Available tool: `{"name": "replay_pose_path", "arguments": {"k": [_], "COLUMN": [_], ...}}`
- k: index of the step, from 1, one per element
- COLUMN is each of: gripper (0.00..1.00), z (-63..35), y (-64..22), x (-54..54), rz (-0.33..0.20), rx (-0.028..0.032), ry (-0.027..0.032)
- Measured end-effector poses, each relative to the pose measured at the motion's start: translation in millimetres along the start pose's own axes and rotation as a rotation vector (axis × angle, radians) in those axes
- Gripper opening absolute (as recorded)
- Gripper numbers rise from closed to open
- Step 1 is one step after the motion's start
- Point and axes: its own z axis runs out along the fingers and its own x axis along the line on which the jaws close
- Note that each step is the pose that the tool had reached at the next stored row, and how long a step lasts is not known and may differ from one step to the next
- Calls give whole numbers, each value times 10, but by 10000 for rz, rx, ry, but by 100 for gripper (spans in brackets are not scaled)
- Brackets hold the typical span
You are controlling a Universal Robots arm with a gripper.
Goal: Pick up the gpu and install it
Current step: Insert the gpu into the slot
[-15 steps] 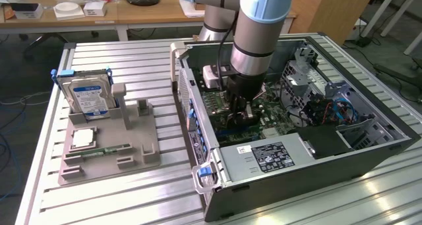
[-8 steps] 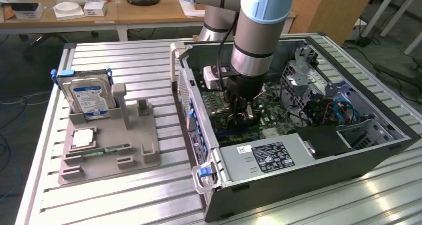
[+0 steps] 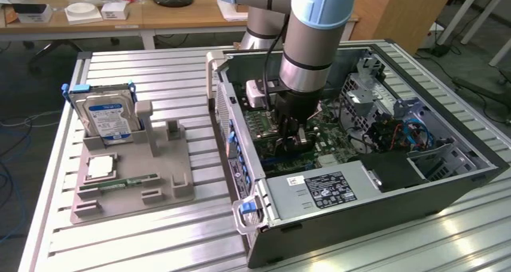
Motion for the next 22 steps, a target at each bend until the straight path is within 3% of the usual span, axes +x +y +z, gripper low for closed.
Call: {"name": "replay_pose_path", "arguments": {"k": [22], "gripper": [28], "z": [18], "y": [-1], "x": [-17], "rz": [29], "rx": [1], "ry": [-13]}}
